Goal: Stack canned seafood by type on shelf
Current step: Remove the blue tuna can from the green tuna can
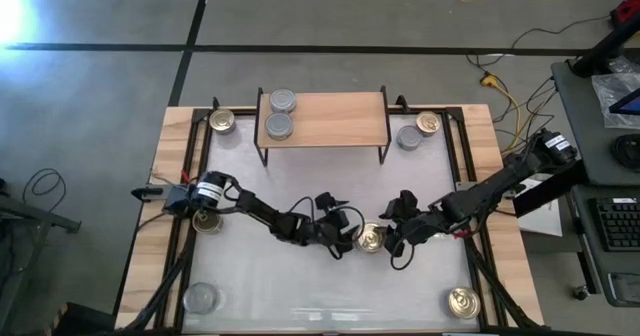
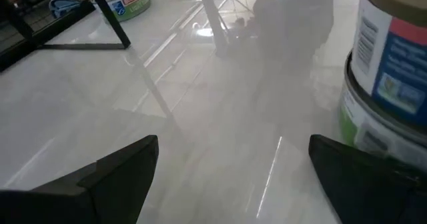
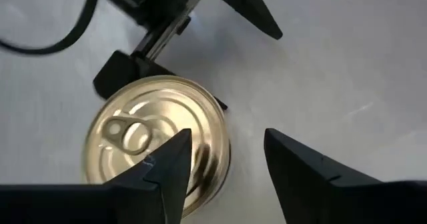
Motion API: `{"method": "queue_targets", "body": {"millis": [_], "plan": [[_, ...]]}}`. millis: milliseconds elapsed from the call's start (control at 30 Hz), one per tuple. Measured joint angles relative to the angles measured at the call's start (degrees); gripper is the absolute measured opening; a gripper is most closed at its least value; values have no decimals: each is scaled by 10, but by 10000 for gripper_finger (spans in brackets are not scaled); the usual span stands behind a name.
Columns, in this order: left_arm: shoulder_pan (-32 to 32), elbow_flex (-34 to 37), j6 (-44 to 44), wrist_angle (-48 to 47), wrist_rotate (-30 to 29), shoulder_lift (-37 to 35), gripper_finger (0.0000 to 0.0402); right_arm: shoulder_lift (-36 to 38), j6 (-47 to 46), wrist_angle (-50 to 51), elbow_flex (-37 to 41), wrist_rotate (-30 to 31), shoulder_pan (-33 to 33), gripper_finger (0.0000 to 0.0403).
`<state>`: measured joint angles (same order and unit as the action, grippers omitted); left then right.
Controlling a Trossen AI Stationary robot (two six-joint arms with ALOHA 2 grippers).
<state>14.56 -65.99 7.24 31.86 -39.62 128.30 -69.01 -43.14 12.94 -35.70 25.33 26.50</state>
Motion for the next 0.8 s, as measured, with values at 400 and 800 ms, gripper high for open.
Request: {"method": "queue_targets", "body": {"millis": [400,800], "plan": [[35,97,23,-43,-21,-138,372,1,13,202,-91,2,78,285],[37,105,-24,41,179,-132,372,-95,-10,148,-70,4,119,341]]}}
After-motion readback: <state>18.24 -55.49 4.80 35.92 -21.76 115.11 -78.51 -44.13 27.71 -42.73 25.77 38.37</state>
